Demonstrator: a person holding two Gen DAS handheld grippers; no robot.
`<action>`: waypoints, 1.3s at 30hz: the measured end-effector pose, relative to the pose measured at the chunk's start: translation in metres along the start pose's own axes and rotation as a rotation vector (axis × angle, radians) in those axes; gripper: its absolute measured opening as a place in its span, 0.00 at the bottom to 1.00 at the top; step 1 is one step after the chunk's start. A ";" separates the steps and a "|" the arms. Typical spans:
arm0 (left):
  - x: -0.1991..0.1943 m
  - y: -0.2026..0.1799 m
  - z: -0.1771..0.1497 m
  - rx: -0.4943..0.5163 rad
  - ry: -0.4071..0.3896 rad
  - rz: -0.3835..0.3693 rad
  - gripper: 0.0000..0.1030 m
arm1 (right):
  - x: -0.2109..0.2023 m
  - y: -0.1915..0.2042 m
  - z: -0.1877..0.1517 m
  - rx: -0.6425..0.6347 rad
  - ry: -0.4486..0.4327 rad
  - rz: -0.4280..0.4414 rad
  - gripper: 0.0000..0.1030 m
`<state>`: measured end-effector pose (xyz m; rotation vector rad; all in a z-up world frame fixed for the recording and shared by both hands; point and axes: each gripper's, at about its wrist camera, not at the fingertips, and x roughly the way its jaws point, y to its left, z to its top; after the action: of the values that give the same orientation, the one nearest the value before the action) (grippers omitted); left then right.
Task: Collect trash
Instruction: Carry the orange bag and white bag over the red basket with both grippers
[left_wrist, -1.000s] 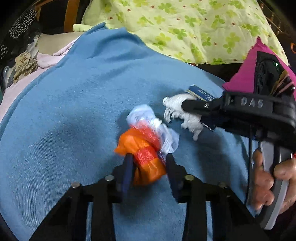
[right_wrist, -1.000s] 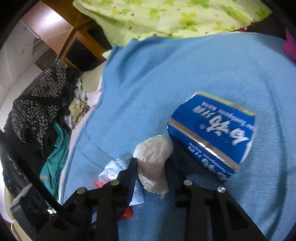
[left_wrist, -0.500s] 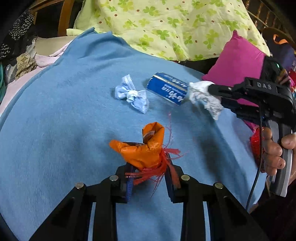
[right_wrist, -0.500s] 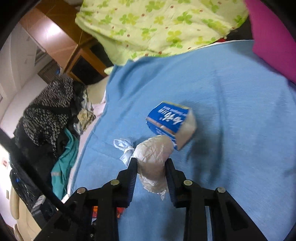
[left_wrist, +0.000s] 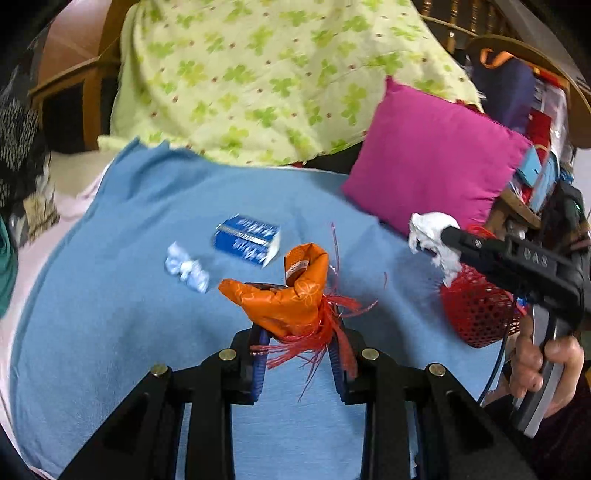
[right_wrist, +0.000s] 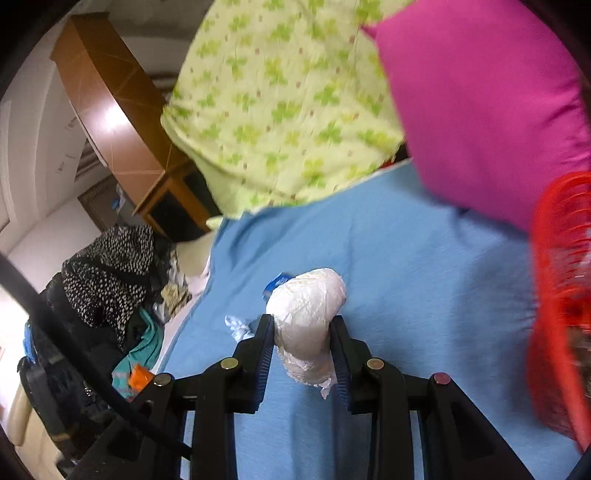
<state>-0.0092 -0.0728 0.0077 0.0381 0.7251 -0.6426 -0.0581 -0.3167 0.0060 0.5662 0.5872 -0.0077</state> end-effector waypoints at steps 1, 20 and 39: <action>-0.003 -0.008 0.002 0.010 -0.002 -0.003 0.30 | -0.014 -0.003 -0.002 -0.002 -0.024 -0.004 0.31; -0.027 -0.156 0.025 0.247 -0.024 0.060 0.30 | -0.172 -0.050 -0.003 0.024 -0.216 -0.078 0.32; -0.016 -0.208 0.031 0.344 -0.027 0.078 0.30 | -0.214 -0.086 -0.002 0.077 -0.282 -0.139 0.32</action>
<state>-0.1160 -0.2403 0.0787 0.3721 0.5774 -0.6853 -0.2529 -0.4203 0.0741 0.5857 0.3518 -0.2386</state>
